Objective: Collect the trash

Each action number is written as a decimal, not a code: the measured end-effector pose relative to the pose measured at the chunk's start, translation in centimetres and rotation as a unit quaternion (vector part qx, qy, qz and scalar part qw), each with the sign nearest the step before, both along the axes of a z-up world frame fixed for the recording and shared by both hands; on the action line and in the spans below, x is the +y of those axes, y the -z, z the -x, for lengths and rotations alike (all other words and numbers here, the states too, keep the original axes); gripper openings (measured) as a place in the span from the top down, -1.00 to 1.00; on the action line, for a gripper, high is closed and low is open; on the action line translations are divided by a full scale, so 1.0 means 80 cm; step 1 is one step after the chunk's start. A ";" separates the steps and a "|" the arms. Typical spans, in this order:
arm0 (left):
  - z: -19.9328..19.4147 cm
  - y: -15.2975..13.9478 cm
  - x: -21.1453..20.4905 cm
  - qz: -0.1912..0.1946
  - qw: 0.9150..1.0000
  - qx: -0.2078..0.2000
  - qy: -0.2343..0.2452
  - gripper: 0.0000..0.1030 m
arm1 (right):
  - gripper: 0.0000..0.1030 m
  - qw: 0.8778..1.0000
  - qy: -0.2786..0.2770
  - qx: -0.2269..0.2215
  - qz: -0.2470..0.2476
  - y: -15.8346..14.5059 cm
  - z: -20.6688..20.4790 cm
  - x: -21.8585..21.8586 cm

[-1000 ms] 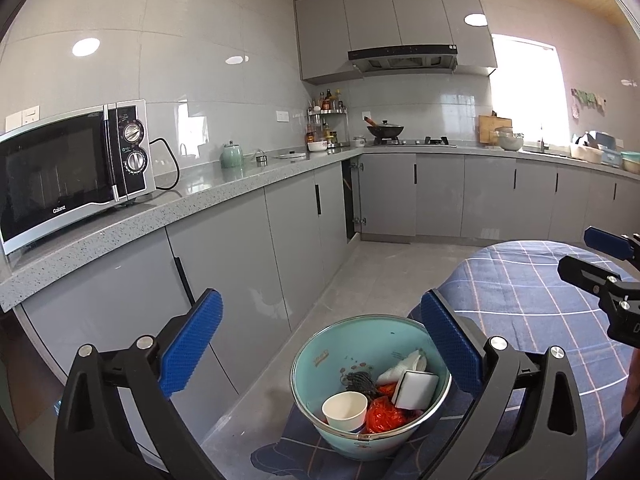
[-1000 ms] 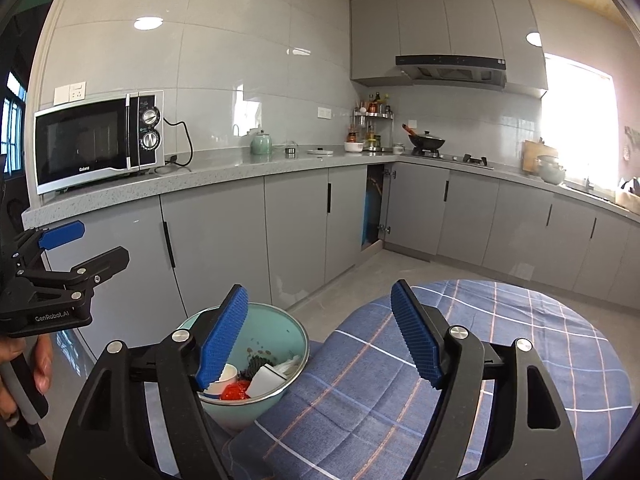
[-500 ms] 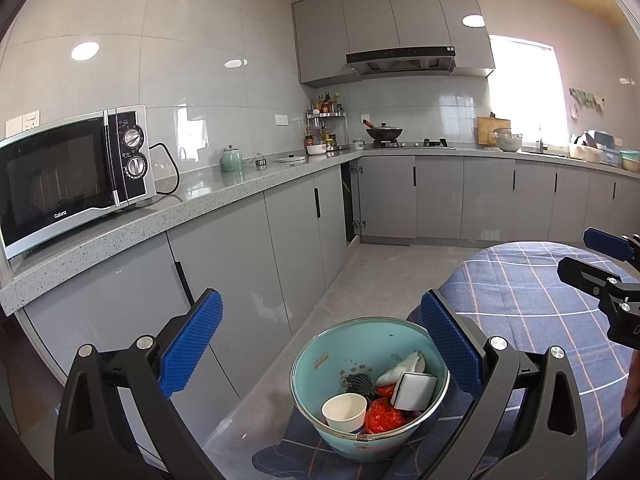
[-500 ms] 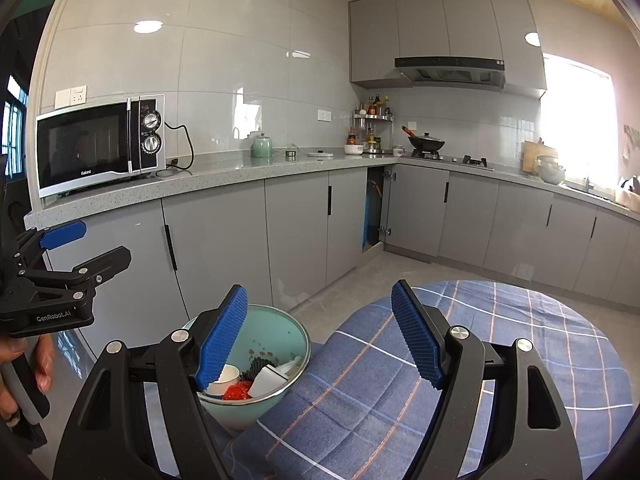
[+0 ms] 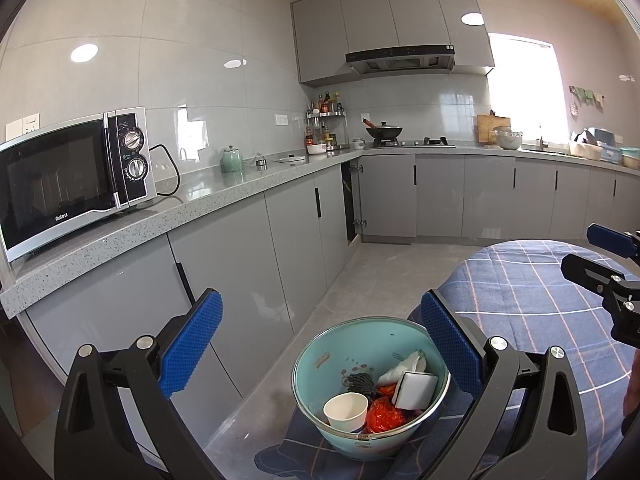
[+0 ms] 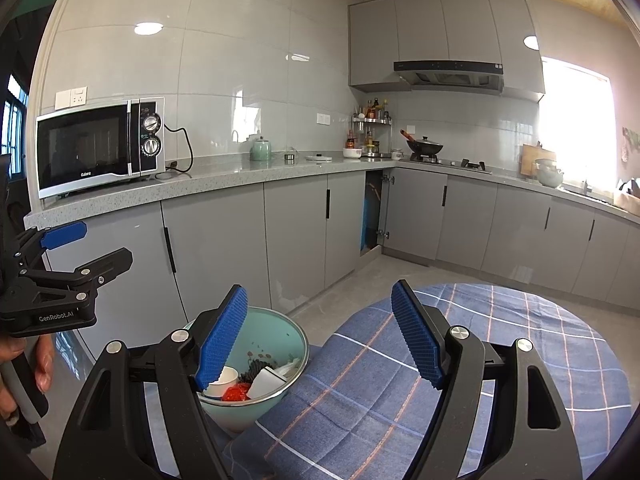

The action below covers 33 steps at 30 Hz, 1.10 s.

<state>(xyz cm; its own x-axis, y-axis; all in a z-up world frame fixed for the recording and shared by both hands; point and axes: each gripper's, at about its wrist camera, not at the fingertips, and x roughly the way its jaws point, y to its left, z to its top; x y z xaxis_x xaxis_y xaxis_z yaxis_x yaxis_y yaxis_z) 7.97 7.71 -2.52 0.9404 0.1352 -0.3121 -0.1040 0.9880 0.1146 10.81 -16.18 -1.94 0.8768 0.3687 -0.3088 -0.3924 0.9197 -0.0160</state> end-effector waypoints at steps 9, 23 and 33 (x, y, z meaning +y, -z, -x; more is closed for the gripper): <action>0.000 0.000 -0.006 -0.018 1.000 -0.004 -0.007 -0.89 | -0.56 1.000 0.003 -0.007 -0.004 -0.003 0.002 -0.002; 0.000 0.003 -0.006 -0.024 1.000 -0.005 -0.012 -0.89 | -0.61 1.000 0.002 -0.003 -0.002 0.000 0.001 -0.003; -0.002 -0.001 -0.004 -0.015 1.000 -0.001 -0.005 -0.89 | -0.65 1.000 0.020 0.000 0.011 0.005 -0.003 -0.025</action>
<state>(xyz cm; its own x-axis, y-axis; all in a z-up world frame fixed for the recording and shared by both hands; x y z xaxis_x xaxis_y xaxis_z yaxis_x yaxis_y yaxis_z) 8.14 7.43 -2.44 0.9396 0.1534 -0.3059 -0.1133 0.9830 0.1447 11.07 -18.16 -2.35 0.8905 0.3265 -0.3168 -0.3552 0.9341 -0.0359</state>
